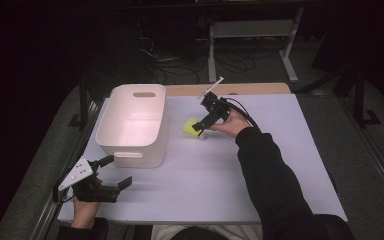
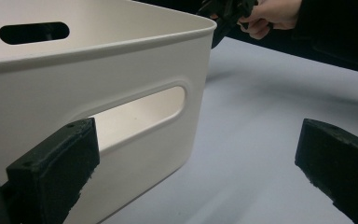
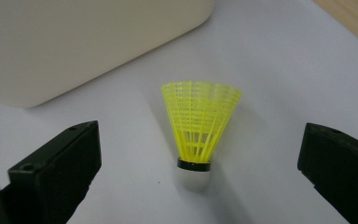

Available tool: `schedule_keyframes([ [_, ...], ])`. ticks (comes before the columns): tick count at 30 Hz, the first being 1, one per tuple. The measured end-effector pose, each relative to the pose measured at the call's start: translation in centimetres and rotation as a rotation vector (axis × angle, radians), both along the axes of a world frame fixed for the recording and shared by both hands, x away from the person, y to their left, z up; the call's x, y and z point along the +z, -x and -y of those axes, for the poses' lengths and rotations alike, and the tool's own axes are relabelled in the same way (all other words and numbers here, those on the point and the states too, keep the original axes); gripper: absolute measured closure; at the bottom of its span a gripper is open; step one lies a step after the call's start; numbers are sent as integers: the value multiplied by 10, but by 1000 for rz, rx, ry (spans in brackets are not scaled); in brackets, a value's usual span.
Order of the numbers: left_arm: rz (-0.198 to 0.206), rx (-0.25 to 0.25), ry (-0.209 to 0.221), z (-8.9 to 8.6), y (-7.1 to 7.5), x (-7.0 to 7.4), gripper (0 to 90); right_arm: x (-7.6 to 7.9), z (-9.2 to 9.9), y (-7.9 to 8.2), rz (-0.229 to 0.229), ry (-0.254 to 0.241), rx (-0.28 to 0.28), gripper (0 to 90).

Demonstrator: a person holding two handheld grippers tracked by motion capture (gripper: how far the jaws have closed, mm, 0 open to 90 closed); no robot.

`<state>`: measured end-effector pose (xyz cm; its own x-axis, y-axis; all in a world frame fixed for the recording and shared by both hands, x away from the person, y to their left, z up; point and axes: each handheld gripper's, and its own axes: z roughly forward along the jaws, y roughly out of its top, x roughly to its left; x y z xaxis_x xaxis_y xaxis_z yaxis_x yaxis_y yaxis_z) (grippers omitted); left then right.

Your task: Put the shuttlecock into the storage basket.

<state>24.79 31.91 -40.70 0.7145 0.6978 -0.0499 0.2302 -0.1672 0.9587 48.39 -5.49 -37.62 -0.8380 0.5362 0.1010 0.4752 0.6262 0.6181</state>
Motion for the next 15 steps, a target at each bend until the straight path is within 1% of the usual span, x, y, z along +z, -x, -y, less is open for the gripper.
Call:
schedule_keyframes([
  [6, 0, -1, 0, 0, 0, 0, 0, -11, 0, -6, -29, 11, 0, 0],
  [15, 0, -1, 1, 0, 0, 0, 0, -21, -2, -11, -44, 9, 6, 0],
])
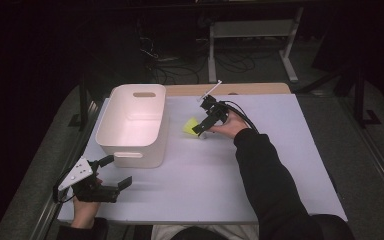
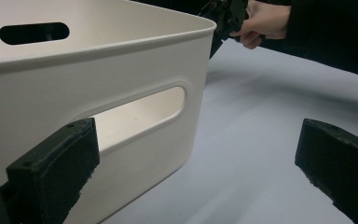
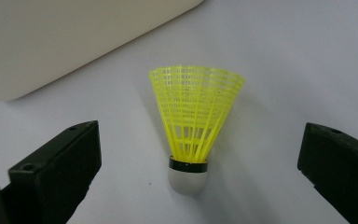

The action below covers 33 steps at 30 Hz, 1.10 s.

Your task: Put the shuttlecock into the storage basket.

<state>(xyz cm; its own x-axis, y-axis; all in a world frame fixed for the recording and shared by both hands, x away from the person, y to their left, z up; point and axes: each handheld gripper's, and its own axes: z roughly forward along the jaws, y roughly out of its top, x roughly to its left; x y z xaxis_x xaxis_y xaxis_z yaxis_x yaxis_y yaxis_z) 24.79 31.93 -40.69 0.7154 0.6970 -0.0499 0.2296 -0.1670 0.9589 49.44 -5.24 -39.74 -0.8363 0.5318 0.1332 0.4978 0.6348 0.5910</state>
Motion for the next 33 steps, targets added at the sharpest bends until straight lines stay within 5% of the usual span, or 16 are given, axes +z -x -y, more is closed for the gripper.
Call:
schedule_keyframes([
  [14, 1, -1, 1, 0, 0, 0, 0, -26, 3, -3, -20, -2, -5, 10],
  [33, 1, -1, 1, 0, 0, 0, 0, -39, 5, 3, -40, -5, 31, 380],
])
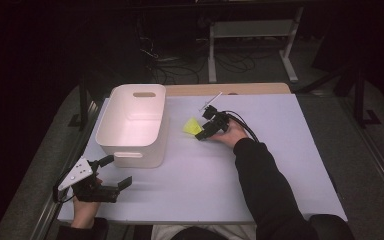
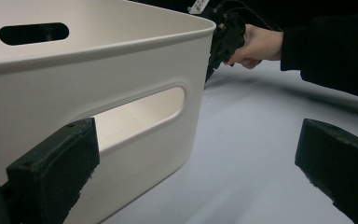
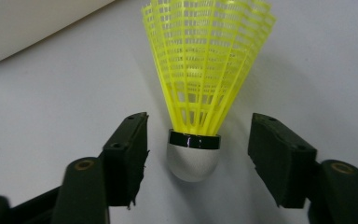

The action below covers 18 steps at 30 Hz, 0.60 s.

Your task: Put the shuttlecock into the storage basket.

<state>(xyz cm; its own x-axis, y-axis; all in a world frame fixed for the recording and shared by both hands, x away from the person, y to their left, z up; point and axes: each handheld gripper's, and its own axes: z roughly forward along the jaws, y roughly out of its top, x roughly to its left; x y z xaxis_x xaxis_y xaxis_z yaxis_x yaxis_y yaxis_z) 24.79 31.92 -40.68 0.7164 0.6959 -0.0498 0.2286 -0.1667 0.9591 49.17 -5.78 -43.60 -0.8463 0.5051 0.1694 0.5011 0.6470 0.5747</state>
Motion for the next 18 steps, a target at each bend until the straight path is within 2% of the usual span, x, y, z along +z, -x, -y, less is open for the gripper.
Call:
schedule_keyframes([
  [11, 0, 0, 0, 0, 0, 0, 0, -1, -1, 0, -28, -2, 4, 624],
  [18, 0, 0, -1, 0, 0, 0, 0, 1, -3, 2, -20, -2, 4, 629],
])
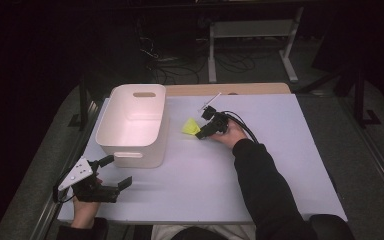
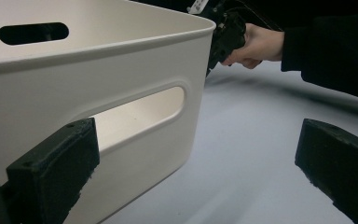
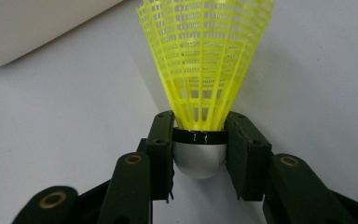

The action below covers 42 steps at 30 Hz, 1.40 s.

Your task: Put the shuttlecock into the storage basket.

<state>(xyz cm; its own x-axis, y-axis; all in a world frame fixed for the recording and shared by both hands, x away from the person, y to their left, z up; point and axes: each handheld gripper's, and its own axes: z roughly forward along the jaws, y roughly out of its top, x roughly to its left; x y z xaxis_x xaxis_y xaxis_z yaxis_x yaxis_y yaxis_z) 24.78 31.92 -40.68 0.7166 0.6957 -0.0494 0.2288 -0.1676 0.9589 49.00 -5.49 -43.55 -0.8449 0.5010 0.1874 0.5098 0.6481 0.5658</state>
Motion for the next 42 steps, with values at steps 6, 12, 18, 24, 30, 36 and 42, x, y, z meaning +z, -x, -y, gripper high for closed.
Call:
schedule_keyframes([
  [6, 0, 0, 0, 0, 0, 0, 0, 6, 0, 2, 11, -9, 1, 630],
  [12, 0, 0, 1, 0, 0, 0, 0, 13, 0, 6, 19, -15, 3, 630],
  [18, 0, -1, 0, 0, 0, 0, 0, 21, 0, 10, 34, -24, 7, 630],
  [24, 0, 0, 0, 0, 0, 0, 0, 28, 2, 12, 44, -28, 7, 630],
  [30, 0, 0, 0, 0, 0, 0, 0, 34, 3, 16, 51, -26, 10, 630],
  [36, -1, 1, -1, 0, 0, 0, 0, 40, 5, 21, 58, -23, 18, 630],
  [42, 0, 2, -1, 0, 0, 0, 0, 49, 6, 29, 74, -30, 37, 630],
])
